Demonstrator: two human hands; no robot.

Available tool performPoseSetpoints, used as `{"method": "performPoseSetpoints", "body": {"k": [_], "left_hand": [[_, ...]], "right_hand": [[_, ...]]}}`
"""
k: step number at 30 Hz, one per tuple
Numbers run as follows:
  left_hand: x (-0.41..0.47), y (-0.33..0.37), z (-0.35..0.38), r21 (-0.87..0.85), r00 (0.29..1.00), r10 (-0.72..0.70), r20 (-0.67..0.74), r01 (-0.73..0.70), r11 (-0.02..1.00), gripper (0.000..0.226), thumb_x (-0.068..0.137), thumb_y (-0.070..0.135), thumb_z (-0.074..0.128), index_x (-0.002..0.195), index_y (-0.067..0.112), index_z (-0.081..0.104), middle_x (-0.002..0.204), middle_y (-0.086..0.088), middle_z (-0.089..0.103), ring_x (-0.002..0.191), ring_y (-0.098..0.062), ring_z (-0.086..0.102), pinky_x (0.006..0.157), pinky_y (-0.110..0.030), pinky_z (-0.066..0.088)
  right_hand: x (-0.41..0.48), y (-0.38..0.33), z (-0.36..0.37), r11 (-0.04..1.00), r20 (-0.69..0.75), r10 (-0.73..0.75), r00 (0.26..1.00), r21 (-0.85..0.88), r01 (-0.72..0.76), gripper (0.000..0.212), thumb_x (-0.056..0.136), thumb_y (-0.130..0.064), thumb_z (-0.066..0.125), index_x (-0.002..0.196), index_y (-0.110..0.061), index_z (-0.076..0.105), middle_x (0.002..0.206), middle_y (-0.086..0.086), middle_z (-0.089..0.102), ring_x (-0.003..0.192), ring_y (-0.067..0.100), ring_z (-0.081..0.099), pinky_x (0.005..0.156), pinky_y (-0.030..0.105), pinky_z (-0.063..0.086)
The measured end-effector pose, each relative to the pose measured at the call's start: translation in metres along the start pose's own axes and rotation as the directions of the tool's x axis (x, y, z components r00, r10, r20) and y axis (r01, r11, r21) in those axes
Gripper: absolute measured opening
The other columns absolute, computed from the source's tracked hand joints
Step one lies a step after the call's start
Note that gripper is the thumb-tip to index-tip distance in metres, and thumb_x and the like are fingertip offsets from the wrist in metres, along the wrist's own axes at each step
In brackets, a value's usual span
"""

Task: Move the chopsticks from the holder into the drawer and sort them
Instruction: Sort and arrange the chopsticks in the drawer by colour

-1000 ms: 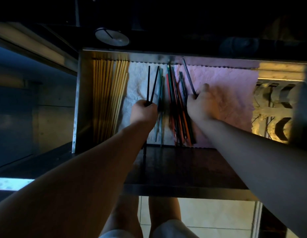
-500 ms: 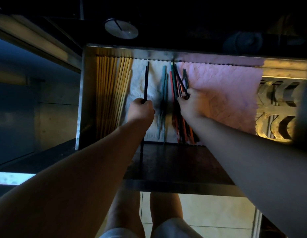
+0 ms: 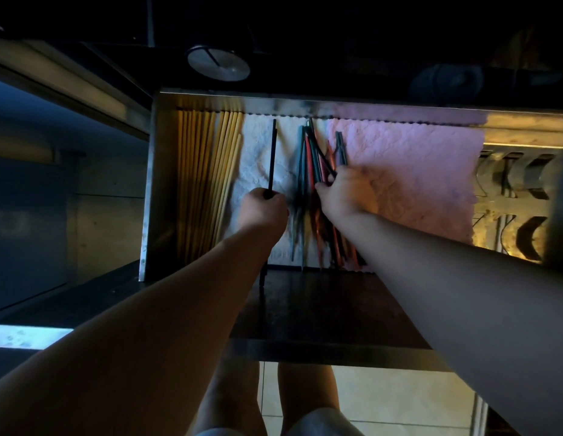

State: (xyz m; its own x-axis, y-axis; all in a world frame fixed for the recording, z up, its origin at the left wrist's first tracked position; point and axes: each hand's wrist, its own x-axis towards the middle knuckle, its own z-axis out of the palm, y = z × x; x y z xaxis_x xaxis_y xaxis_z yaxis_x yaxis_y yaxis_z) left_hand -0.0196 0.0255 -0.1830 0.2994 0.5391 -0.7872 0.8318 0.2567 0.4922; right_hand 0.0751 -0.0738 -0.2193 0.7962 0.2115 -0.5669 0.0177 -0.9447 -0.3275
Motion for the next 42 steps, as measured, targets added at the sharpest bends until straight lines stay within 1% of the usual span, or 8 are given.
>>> {"method": "performPoseSetpoints", "body": {"k": [4,9,15,19,26,31,37,42], "left_hand": [[-0.001,0.000,0.000,-0.001,1.000,0.005,0.015,-0.005,1.000,0.029,0.089,0.011,0.050,0.062,0.022,0.050,0.073,-0.009,0.060,0.046,-0.013,0.042,0.048,-0.024,0.034],[-0.001,0.001,0.002,-0.001,1.000,-0.006,0.019,0.006,1.000,0.026,0.089,0.011,0.050,0.065,0.021,0.051,0.074,-0.009,0.061,0.045,-0.012,0.041,0.047,-0.023,0.034],[-0.003,0.003,0.007,0.016,1.000,-0.003,0.027,0.002,1.000,0.019,0.091,0.015,0.049,0.074,0.022,0.055,0.079,-0.005,0.068,0.044,-0.008,0.047,0.035,-0.014,0.034],[-0.003,0.002,0.008,0.022,1.000,-0.009,0.014,0.009,1.000,0.019,0.091,0.015,0.049,0.075,0.021,0.056,0.081,-0.005,0.069,0.045,-0.007,0.049,0.034,-0.014,0.034],[-0.003,0.002,0.008,0.004,1.000,-0.014,-0.003,0.014,1.000,0.019,0.091,0.015,0.050,0.074,0.023,0.056,0.077,-0.005,0.069,0.030,0.000,0.045,0.033,-0.013,0.034],[-0.002,0.002,0.008,0.003,1.000,-0.020,0.000,0.020,1.000,0.019,0.091,0.016,0.051,0.074,0.023,0.056,0.078,-0.003,0.068,0.040,-0.003,0.048,0.033,-0.013,0.034],[0.000,-0.001,0.005,-0.004,1.000,-0.007,0.008,0.007,1.000,0.023,0.090,0.013,0.050,0.069,0.022,0.055,0.072,-0.003,0.067,0.028,0.003,0.043,0.033,-0.013,0.035],[0.001,-0.003,0.005,-0.003,1.000,-0.003,0.014,0.003,1.000,0.022,0.089,0.013,0.051,0.070,0.021,0.056,0.071,-0.003,0.067,0.028,0.002,0.044,0.032,-0.013,0.033]], "right_hand": [[0.004,0.004,-0.002,0.994,0.009,0.029,1.000,0.109,-0.030,0.033,0.087,-0.035,0.062,0.106,-0.008,0.064,0.105,0.011,0.068,0.097,0.029,0.065,0.083,0.036,0.054],[0.004,0.022,-0.011,0.994,-0.075,0.033,0.997,0.111,-0.025,0.021,0.085,-0.033,0.061,0.082,-0.013,0.065,0.077,0.007,0.064,0.082,0.029,0.066,0.065,0.025,0.043],[-0.001,0.026,-0.017,0.991,-0.222,0.016,0.975,0.130,0.014,0.021,0.086,-0.026,0.063,0.103,-0.014,0.056,0.080,0.002,0.062,0.073,0.024,0.062,0.064,0.036,0.053],[-0.003,0.015,-0.014,0.983,-0.171,-0.083,0.982,0.151,0.109,0.009,0.084,-0.023,0.061,0.080,-0.015,0.058,0.070,0.000,0.058,0.068,0.025,0.060,0.059,0.029,0.047],[-0.002,0.001,-0.003,0.997,-0.039,-0.026,0.999,0.075,0.028,0.022,0.085,-0.031,0.064,0.096,-0.013,0.065,0.099,0.009,0.070,0.092,0.029,0.065,0.080,0.037,0.054],[0.003,-0.004,-0.003,0.994,-0.003,0.023,1.000,0.111,-0.023,0.013,0.083,-0.026,0.062,0.090,-0.015,0.063,0.097,0.008,0.068,0.088,0.028,0.065,0.074,0.028,0.050],[0.003,0.001,-0.012,0.993,-0.051,0.061,0.997,0.102,-0.055,0.026,0.080,-0.029,0.058,0.093,-0.009,0.068,0.094,0.013,0.070,0.089,0.032,0.066,0.076,0.034,0.054],[0.000,0.007,-0.015,0.995,-0.098,0.005,0.995,0.097,0.005,0.037,0.088,-0.023,0.060,0.123,-0.015,0.052,0.106,0.008,0.068,0.098,0.029,0.065,0.083,0.036,0.053]]}}
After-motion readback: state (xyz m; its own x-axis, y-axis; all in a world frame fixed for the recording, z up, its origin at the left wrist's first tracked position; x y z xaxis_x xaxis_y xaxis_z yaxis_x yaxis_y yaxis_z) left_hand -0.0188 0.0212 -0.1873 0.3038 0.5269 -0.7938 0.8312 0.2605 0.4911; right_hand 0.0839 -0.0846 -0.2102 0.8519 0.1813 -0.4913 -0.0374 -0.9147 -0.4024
